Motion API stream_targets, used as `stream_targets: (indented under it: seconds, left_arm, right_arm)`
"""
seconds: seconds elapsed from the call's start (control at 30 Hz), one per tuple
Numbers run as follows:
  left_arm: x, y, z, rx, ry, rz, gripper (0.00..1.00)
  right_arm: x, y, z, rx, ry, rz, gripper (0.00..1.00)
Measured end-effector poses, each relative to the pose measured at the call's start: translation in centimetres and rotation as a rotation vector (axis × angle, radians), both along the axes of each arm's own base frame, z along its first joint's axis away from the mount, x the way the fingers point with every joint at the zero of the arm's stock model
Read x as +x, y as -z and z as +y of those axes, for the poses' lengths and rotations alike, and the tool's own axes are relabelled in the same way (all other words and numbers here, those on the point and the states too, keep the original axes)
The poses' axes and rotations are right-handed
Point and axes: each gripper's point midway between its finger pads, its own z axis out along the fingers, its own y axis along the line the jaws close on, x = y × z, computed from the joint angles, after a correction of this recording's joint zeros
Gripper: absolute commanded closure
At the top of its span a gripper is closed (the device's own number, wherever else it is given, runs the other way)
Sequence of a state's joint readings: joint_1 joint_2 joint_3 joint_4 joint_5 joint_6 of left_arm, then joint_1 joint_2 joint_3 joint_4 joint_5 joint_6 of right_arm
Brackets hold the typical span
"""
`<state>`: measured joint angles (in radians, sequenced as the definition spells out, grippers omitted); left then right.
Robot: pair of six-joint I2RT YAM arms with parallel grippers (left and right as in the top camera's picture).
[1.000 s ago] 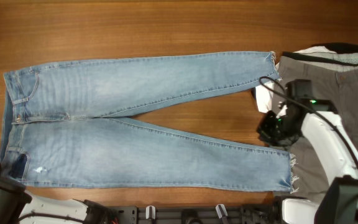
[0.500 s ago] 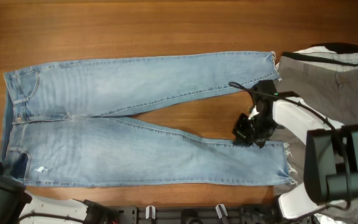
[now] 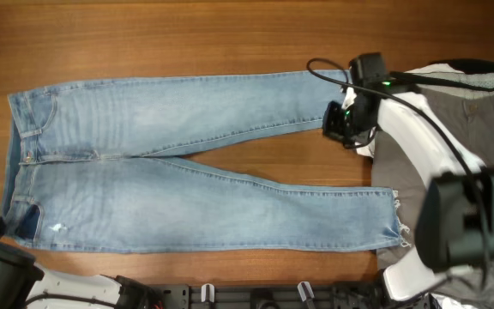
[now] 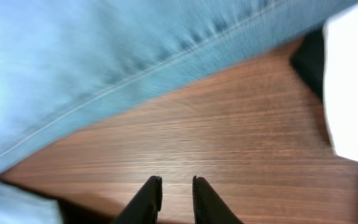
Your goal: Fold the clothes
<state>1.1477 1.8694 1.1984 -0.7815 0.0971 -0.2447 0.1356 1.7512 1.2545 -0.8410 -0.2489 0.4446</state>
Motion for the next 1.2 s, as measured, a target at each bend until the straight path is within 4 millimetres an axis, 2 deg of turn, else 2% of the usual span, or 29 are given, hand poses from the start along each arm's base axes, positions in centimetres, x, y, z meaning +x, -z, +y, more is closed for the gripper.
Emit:
stream_targets:
  seconds: [0.03, 0.1, 0.17, 0.3, 0.37, 0.5, 0.63, 0.73, 0.77, 0.83, 0.9, 0.97, 1.0, 1.03, 1.07, 1.1, 1.17, 1.2]
  left_arm:
    - [0.2, 0.0, -0.1, -0.005, 0.001, -0.012, 0.85]
    - [0.4, 0.0, -0.2, -0.01, 0.003, -0.023, 0.85]
    - [0.5, -0.1, -0.2, -0.013, 0.004, -0.029, 0.85]
    - [0.6, -0.1, -0.3, -0.015, 0.004, -0.034, 0.85]
    - [0.6, -0.1, -0.3, -0.017, 0.005, -0.036, 0.84]
    - [0.6, -0.1, -0.4, -0.021, 0.005, -0.038, 0.8]
    - [0.7, -0.1, -0.4, -0.022, 0.005, -0.041, 0.76]
    - [0.7, -0.1, -0.4, -0.023, 0.005, -0.044, 0.74]
    - [0.8, -0.1, -0.4, -0.024, 0.006, -0.045, 0.74]
    - [0.8, -0.1, -0.5, -0.027, 0.006, -0.047, 0.73]
    - [0.8, -0.1, -0.6, -0.03, 0.006, -0.047, 0.73]
    - [0.8, -0.1, -0.6, -0.032, 0.007, -0.049, 0.71]
    - [0.8, -0.1, -0.6, -0.033, 0.007, -0.051, 0.7]
    - [0.9, -0.1, -0.7, -0.034, 0.008, -0.054, 0.69]
    - [1.1, -0.2, -0.7, -0.035, 0.016, -0.066, 0.69]
    - [1.5, -0.2, -0.7, -0.034, 0.033, -0.086, 0.71]
    - [2.1, -0.5, -0.8, -0.04, 0.059, -0.121, 0.74]
    - [2.4, -0.7, -0.8, -0.044, 0.068, -0.134, 0.75]
  right_arm:
    - [0.9, -1.6, 0.0, 0.002, 0.005, -0.069, 0.73]
    - [3.4, -4.5, -0.2, -0.004, 0.015, -0.221, 0.83]
    - [5.5, -5.1, -0.5, -0.024, 0.04, -0.301, 0.93]
    - [8.7, -1.9, -0.6, -0.028, 0.103, -0.322, 0.96]
    - [10.3, 2.5, -0.5, -0.014, 0.17, -0.278, 0.96]
    - [11.9, 7.0, -0.1, 0.033, 0.265, -0.248, 0.96]
    - [14.2, 7.6, 0.9, 0.135, 0.392, -0.284, 0.96]
    - [16.7, 7.5, 3.7, 0.23, 0.398, -0.377, 0.96]
    - [17.3, 7.4, 5.3, 0.266, 0.387, -0.407, 0.96]
    - [17.4, 7.3, 8.0, 0.307, 0.357, -0.434, 0.96]
    - [16.5, 7.3, 12.1, 0.331, 0.271, -0.446, 0.96]
    - [15.6, 7.3, 14.1, 0.309, 0.183, -0.427, 0.96]
    - [15.3, 7.3, 14.5, 0.289, 0.149, -0.413, 0.96]
    - [15.1, 7.2, 14.5, 0.274, 0.124, -0.409, 0.95]
    - [14.7, 7.1, 14.1, 0.245, 0.083, -0.397, 0.9]
    - [14.1, 6.3, 13.2, 0.21, 0.046, -0.388, 0.76]
    - [13.2, 3.7, 10.9, 0.163, 0.012, -0.376, 0.7]
    - [12.9, 1.3, 9.4, 0.148, 0.009, -0.391, 0.67]
